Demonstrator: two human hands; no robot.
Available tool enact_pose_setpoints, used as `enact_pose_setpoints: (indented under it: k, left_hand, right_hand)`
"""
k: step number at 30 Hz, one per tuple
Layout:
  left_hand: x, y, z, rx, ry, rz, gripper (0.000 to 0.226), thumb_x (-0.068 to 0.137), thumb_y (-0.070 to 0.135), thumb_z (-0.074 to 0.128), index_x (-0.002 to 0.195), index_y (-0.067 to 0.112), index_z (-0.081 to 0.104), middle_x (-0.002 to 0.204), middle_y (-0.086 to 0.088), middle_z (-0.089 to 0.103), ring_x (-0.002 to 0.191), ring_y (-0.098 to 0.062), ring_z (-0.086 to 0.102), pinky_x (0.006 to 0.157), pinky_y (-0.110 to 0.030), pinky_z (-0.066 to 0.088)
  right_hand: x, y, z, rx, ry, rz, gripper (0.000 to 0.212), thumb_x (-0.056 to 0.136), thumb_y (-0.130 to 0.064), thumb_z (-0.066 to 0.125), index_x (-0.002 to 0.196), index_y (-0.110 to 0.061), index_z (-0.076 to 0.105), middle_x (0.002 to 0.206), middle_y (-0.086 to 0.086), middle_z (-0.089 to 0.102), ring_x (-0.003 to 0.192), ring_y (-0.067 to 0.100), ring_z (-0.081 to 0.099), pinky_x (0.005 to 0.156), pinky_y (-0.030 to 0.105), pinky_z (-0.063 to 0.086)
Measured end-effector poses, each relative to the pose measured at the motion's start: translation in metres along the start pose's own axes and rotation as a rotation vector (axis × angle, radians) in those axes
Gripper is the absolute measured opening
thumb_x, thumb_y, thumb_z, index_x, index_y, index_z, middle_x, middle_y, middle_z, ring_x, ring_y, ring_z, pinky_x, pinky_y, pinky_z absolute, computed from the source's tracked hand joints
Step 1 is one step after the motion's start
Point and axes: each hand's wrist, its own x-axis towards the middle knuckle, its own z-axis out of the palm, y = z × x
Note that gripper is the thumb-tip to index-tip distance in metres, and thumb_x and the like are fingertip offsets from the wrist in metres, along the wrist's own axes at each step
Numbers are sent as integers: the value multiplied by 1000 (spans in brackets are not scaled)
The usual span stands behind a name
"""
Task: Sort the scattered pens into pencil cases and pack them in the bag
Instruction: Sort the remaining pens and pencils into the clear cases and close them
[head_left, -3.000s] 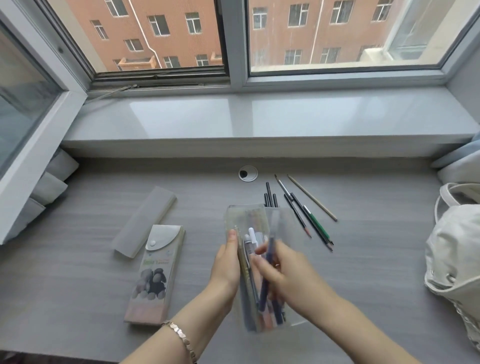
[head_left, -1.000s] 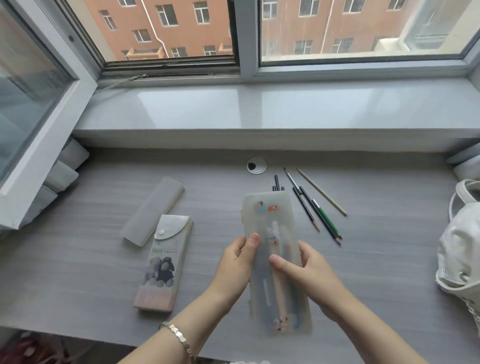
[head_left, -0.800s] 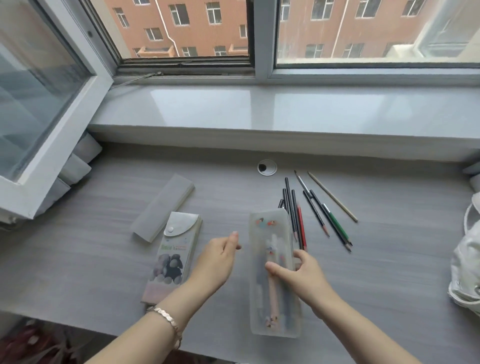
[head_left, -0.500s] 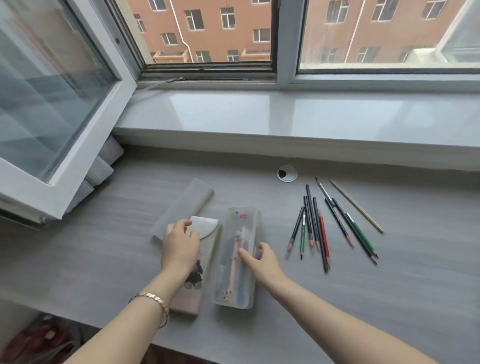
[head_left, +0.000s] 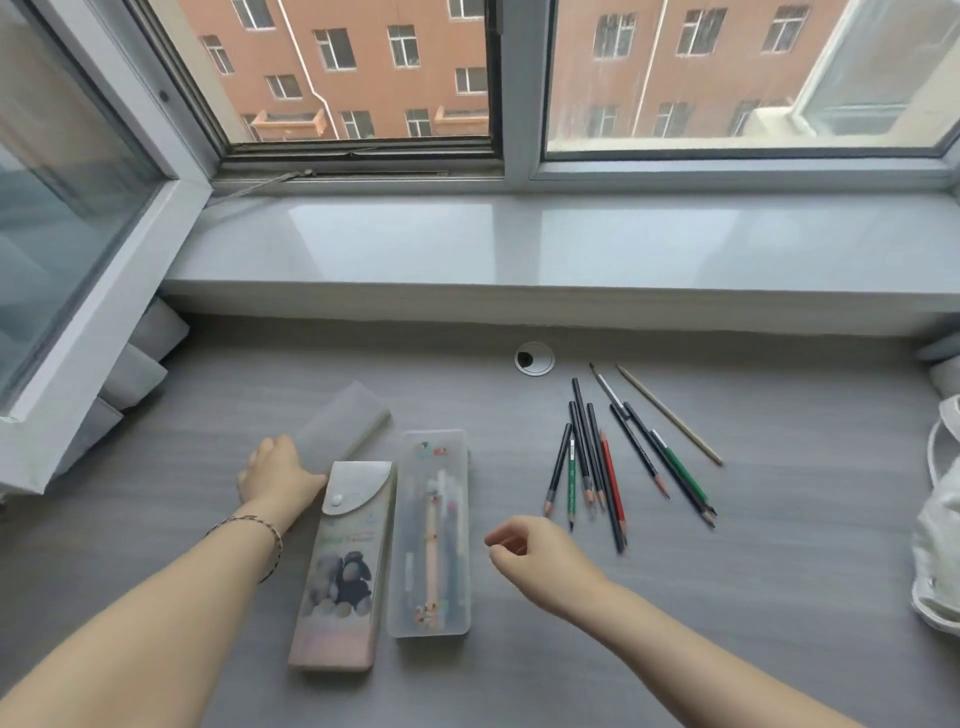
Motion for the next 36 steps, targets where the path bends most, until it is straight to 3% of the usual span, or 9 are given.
enact_pose_setpoints:
  k: [5, 10, 13, 17, 21, 23, 25, 30, 36]
  left_hand:
    - [-29, 39, -26, -278, 109, 49, 62, 72, 35, 73, 116, 0, 48, 120, -17, 45, 106, -34, 51, 88, -39, 43]
    - [-84, 78, -37, -416, -14, 718, 66, 66, 25, 81, 121, 11, 47, 112, 4, 43, 103, -9, 42, 88, -21, 34]
    - [-102, 89, -30, -244, 8, 1285, 57, 64, 29, 65, 117, 15, 49, 114, 3, 50, 115, -11, 43, 106, -31, 28]
    - [-120, 105, -6, 7, 98, 1597, 67, 55, 9, 72, 118, 19, 49, 117, -2, 61, 123, -19, 44, 112, -35, 24]
    - [-152, 119, 7, -257, 94, 1206, 79, 70, -1, 62, 136, 35, 36, 148, 5, 23, 142, -22, 13, 118, -39, 15]
    - [-174, 135, -4, -606, -260, 669, 72, 84, 10, 59, 143, 32, 24, 151, 6, 17, 143, -15, 14, 114, -26, 17]
    - [-191, 150, -10, -984, -637, 260, 46, 88, 23, 60, 130, 24, 42, 132, 3, 49, 121, -12, 48, 101, -27, 35]
    - [-207, 157, 10, -1163, -652, 167, 6, 84, 23, 67, 82, 20, 62, 76, 3, 71, 78, -17, 69, 72, -29, 57]
    - [-215, 147, 12, -1218, -616, 225, 22, 73, 23, 73, 90, 12, 66, 66, 3, 74, 65, -9, 70, 57, -24, 55]
  right_hand:
    - [-5, 4, -19, 204, 63, -42, 22, 89, -13, 51, 103, -8, 66, 81, -3, 61, 79, 8, 57, 66, 10, 42]
    - [-9, 6, -50, 965, 127, 193, 38, 98, -34, 38, 95, -4, 61, 81, 9, 63, 72, 19, 64, 66, 27, 53]
    - [-21, 23, -80, 1222, -229, 332, 61, 91, -57, 33, 118, -7, 54, 105, 15, 65, 88, 27, 66, 69, 40, 56]
    - [-44, 32, -83, 879, -590, 270, 62, 78, -55, 57, 122, -12, 52, 107, 15, 63, 91, 29, 65, 73, 37, 54]
    - [-54, 29, -72, 876, -314, 166, 43, 84, -48, 56, 113, -17, 54, 90, 14, 64, 74, 25, 63, 62, 28, 53]
    - [-53, 26, -66, 762, -105, 78, 35, 89, -46, 39, 110, -21, 54, 85, 7, 60, 70, 22, 60, 56, 21, 51]
    - [-49, 27, -56, 626, 75, -10, 26, 94, -43, 30, 105, -34, 52, 89, -1, 60, 73, 18, 57, 53, 14, 48]
    - [-52, 41, -41, 404, 204, -138, 48, 68, -84, 22, 109, -70, 42, 132, -19, 53, 127, 10, 44, 106, 37, 39]
    - [-63, 40, -50, 675, 179, -73, 32, 87, -59, 39, 103, -46, 63, 92, 1, 71, 73, 10, 61, 66, 23, 49]
